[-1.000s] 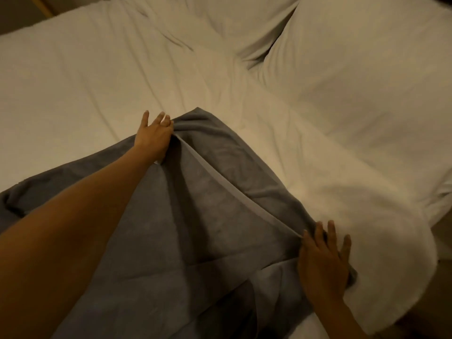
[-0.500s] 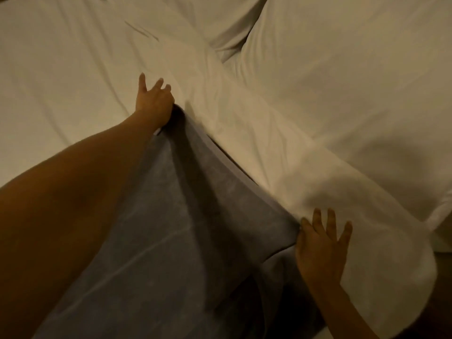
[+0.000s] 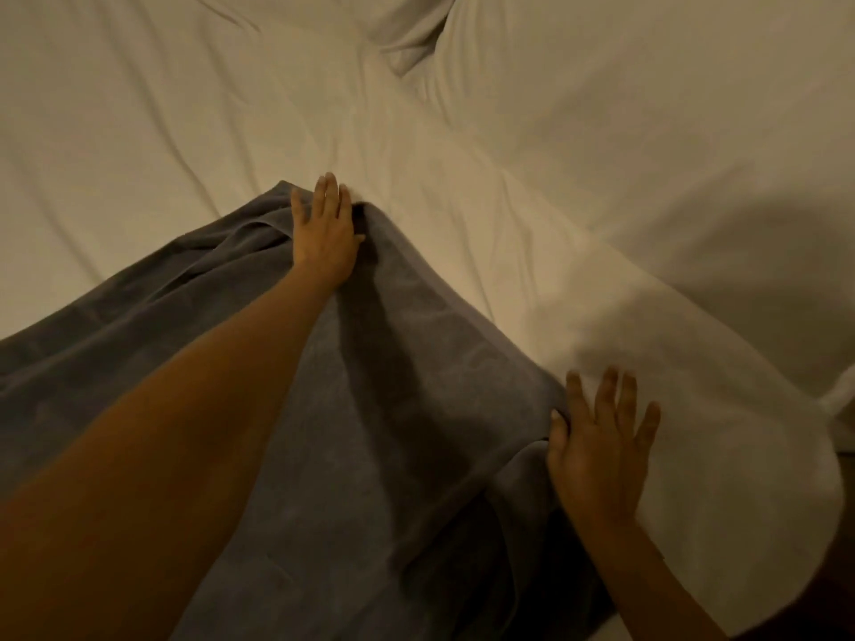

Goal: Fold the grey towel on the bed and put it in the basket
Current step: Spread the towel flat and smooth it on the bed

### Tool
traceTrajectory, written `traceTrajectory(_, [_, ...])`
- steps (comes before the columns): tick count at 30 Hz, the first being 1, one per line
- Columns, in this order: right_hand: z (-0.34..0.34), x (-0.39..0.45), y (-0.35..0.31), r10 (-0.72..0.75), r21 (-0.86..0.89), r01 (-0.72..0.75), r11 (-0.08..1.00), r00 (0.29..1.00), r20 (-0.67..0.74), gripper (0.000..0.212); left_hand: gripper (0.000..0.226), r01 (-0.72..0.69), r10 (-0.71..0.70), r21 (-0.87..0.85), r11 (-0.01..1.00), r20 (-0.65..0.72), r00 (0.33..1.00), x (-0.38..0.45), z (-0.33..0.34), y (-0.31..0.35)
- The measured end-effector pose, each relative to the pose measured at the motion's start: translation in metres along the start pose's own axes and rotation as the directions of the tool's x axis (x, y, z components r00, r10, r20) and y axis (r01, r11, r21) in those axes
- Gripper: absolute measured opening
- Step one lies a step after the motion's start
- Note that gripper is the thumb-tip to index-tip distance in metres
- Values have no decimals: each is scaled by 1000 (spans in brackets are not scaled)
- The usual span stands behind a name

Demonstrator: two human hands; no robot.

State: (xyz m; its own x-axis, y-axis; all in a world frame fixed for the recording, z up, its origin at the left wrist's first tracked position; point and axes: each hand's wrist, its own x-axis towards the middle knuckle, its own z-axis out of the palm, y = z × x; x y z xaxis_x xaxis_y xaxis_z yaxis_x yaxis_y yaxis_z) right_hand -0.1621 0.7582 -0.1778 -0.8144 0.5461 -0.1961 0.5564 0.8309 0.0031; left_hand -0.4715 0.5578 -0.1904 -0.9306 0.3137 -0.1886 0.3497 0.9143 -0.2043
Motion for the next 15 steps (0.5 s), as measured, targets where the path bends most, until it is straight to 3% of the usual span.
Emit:
traceTrajectory(10, [4, -23, -4, -155, 36, 154, 987, 987, 30, 64, 68, -42, 43, -117, 992, 0, 999, -42, 22, 16])
traceTrajectory(15, [12, -29, 1, -159, 29, 159, 987, 987, 11, 61, 67, -59, 58, 28, 998, 36, 998, -50, 39, -8])
